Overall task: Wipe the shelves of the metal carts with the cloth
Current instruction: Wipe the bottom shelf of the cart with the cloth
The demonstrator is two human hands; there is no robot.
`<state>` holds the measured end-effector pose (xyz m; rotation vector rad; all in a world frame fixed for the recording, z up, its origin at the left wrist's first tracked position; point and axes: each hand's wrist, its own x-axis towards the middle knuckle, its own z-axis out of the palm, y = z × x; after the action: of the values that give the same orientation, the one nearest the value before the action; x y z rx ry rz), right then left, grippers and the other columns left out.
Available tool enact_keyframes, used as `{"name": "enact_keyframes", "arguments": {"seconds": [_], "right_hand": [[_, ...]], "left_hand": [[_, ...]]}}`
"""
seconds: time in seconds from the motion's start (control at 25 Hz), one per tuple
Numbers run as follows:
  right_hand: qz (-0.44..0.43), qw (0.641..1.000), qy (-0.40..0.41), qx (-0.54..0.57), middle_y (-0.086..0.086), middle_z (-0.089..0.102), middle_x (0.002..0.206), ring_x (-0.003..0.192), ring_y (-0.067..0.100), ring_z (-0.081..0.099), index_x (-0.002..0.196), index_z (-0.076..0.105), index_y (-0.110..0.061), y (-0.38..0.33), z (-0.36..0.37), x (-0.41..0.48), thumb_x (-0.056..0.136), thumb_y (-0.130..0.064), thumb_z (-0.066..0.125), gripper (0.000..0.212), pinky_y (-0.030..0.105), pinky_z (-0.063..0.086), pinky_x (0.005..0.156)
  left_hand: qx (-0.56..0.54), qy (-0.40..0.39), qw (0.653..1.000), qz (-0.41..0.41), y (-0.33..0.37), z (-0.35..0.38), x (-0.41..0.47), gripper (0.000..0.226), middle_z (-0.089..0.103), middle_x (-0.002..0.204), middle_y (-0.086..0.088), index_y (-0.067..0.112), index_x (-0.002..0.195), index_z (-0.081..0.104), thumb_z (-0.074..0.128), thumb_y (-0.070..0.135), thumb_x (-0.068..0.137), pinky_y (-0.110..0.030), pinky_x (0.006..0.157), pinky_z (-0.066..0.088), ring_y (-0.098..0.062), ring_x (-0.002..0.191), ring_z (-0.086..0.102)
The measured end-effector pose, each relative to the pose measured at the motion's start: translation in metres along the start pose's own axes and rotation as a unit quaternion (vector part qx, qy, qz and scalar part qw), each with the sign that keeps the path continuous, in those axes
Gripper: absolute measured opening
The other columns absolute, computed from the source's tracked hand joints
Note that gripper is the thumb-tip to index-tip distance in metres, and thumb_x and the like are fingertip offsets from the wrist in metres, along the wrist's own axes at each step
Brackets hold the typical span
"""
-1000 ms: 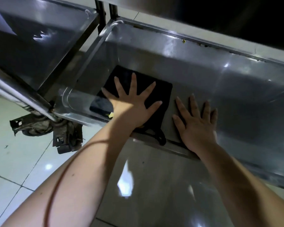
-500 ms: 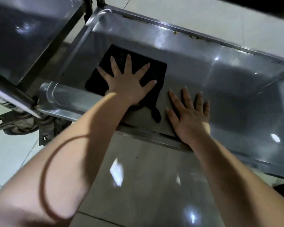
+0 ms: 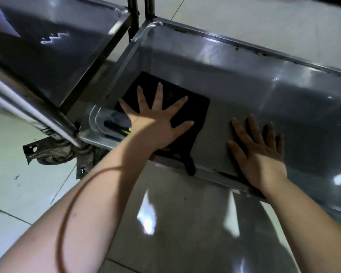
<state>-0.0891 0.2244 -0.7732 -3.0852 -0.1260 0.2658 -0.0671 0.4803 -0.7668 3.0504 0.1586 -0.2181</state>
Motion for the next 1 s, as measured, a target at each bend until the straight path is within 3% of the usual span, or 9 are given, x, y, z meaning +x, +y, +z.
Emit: {"name": "enact_keyframes", "arguments": {"seconds": [0.28,0.52,0.6,0.72,0.84,1.0], "right_hand": [[-0.003,1.000,0.000,0.003,-0.010,-0.003,0.163,0.148,0.037,-0.009,0.147,0.001,-0.056,-0.002,-0.003,0.001,0.085,-0.067,0.013,0.065,0.052,-0.006,0.118],[0.001,1.000,-0.007,-0.004,-0.011,-0.007,0.163,0.148,0.036,-0.011,0.146,-0.004,-0.057,-0.003,-0.002,0.003,0.095,-0.063,0.020,0.056,0.053,-0.007,0.118],[0.003,1.000,0.004,-0.003,-0.011,-0.006,0.163,0.148,0.035,-0.010,0.146,-0.004,-0.057,-0.003,0.000,0.001,0.094,-0.064,0.017,0.056,0.052,-0.006,0.118],[0.021,1.000,-0.015,-0.013,-0.014,-0.009,0.162,0.148,0.034,-0.011,0.145,-0.007,-0.059,-0.003,-0.004,0.001,0.093,-0.066,0.013,0.056,0.057,-0.005,0.117],[0.100,0.990,-0.069,0.073,-0.027,-0.013,0.158,0.148,0.030,-0.016,0.143,-0.003,-0.064,-0.024,-0.013,0.005,0.097,-0.061,0.023,0.053,0.073,-0.007,0.107],[0.087,0.994,-0.041,0.044,-0.027,-0.014,0.157,0.148,0.025,-0.017,0.142,-0.006,-0.064,-0.044,-0.005,-0.005,0.097,-0.061,0.022,0.054,0.074,-0.008,0.106]], "left_hand": [[-0.021,-0.024,0.999,-0.012,-0.009,-0.026,0.110,0.073,-0.014,0.163,0.000,0.063,0.144,0.003,0.017,0.089,0.077,-0.077,0.104,-0.009,-0.045,0.144,-0.016],[-0.017,-0.042,0.999,0.029,-0.029,-0.024,0.047,0.072,-0.015,0.163,0.005,0.067,0.141,-0.005,0.015,0.089,0.075,-0.075,0.105,-0.008,-0.041,0.146,-0.016],[-0.011,-0.074,0.997,-0.019,-0.037,-0.017,0.004,0.073,-0.022,0.161,0.005,0.067,0.138,-0.013,0.015,0.089,0.075,-0.074,0.105,-0.009,-0.040,0.145,-0.020],[-0.026,-0.052,0.994,-0.092,-0.030,-0.006,-0.045,0.076,-0.022,0.161,0.000,0.061,0.142,-0.012,0.013,0.088,0.076,-0.073,0.106,-0.009,-0.044,0.144,-0.019],[-0.017,-0.026,0.994,-0.102,-0.025,-0.006,-0.050,0.076,-0.018,0.162,-0.005,0.058,0.145,-0.007,0.012,0.087,0.077,-0.074,0.105,-0.006,-0.049,0.143,-0.016],[0.005,-0.022,0.997,-0.078,-0.034,-0.008,-0.023,0.074,-0.020,0.161,-0.005,0.059,0.143,-0.012,0.011,0.086,0.079,-0.076,0.103,-0.007,-0.048,0.143,-0.017]]}}
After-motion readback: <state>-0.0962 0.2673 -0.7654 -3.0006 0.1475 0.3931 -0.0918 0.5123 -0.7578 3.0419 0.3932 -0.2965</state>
